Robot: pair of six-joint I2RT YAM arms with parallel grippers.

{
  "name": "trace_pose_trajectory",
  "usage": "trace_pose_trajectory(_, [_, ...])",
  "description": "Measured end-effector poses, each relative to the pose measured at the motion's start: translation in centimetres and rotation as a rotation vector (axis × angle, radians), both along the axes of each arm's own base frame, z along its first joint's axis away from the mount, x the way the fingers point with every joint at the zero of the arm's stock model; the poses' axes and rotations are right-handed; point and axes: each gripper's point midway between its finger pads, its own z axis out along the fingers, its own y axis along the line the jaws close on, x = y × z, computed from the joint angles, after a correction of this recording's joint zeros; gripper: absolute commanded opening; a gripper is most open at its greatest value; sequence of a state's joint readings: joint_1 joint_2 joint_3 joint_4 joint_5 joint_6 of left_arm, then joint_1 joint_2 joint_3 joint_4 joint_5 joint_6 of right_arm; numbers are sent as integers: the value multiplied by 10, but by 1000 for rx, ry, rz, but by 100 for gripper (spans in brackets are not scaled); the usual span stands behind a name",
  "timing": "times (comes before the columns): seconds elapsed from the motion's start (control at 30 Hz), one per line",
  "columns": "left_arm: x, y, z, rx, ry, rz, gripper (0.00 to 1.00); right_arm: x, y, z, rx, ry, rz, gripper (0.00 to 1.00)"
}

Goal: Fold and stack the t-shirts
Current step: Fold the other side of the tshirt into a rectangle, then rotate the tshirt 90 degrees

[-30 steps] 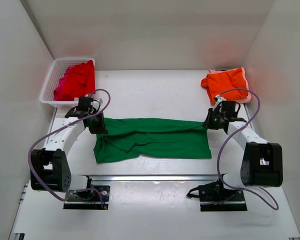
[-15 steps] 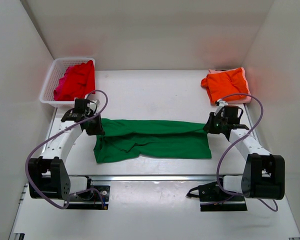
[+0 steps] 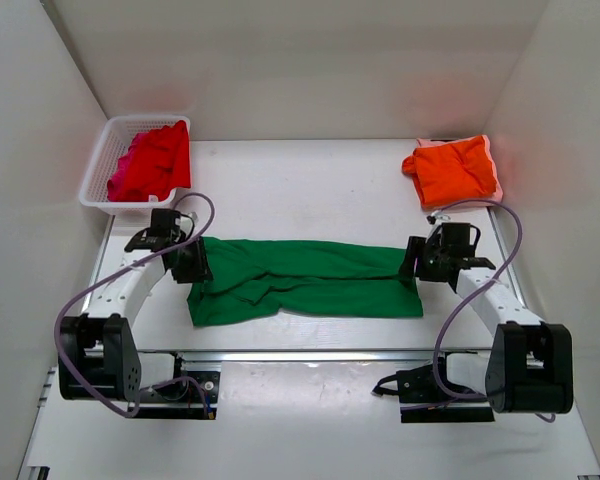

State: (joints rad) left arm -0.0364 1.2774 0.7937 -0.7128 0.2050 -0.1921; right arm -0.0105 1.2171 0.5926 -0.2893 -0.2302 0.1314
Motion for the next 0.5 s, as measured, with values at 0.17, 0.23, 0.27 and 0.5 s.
trace_pose_trajectory(0.17, [14, -12, 32, -37, -143, 24, 49, 9, -9, 23, -42, -70, -25, 54])
trace_pose_trajectory(0.23, [22, -30, 52, -76, -234, 5, 49, 22, -9, 38, -50, -109, -15, 53])
trace_pose_trajectory(0.27, [25, -40, 59, -100, -270, -5, 49, 30, -7, 45, -52, -128, -7, 53])
trace_pose_trajectory(0.5, [31, -83, 0, -154, -137, 20, 44, 63, 35, 28, -39, -103, 124, 54])
